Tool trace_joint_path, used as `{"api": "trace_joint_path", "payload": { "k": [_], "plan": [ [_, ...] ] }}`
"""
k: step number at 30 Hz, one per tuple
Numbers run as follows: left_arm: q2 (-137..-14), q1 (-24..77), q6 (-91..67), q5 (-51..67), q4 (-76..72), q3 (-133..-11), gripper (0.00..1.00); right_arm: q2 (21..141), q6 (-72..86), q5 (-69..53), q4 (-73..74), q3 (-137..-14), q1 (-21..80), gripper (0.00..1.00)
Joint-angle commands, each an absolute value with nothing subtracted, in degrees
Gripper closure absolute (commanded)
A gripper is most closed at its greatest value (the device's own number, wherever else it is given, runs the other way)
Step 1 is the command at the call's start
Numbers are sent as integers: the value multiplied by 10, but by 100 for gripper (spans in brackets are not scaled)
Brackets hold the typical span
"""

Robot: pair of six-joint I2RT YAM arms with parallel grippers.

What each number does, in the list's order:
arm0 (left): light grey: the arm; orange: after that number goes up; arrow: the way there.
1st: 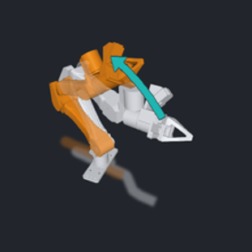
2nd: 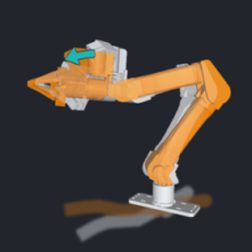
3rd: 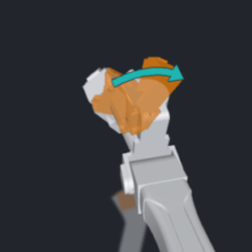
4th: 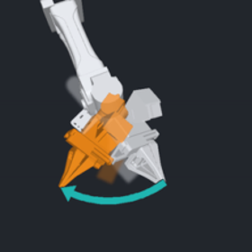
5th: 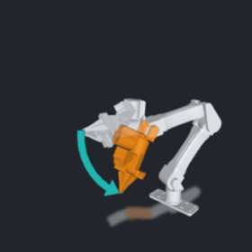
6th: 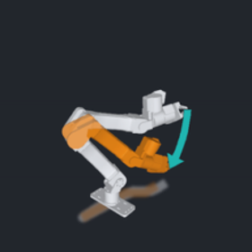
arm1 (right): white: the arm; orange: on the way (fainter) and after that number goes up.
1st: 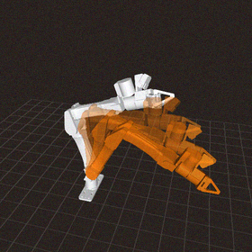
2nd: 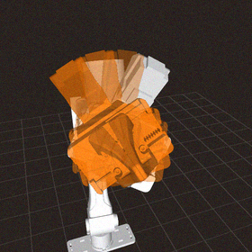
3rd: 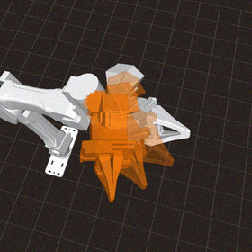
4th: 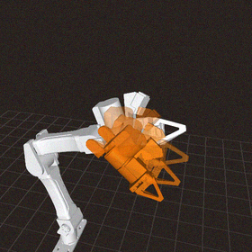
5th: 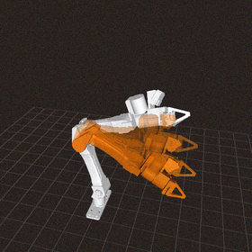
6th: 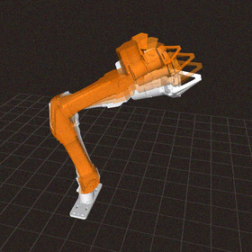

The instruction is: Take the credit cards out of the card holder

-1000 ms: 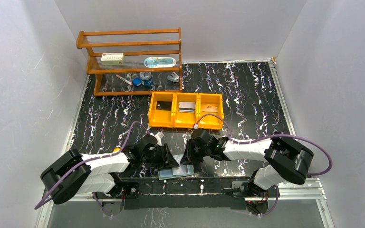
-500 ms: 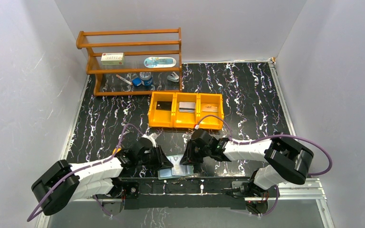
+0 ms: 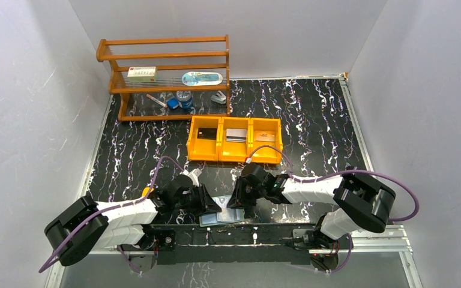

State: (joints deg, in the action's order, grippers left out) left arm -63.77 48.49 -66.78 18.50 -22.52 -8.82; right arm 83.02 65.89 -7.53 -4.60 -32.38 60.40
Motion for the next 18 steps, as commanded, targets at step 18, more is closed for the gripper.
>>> {"api": "trace_joint_path", "payload": {
  "k": [18],
  "plan": [
    [-521, 483, -654, 163, -144, -84, 100, 867, 657, -33, 26, -321, 608, 72]
  ]
}}
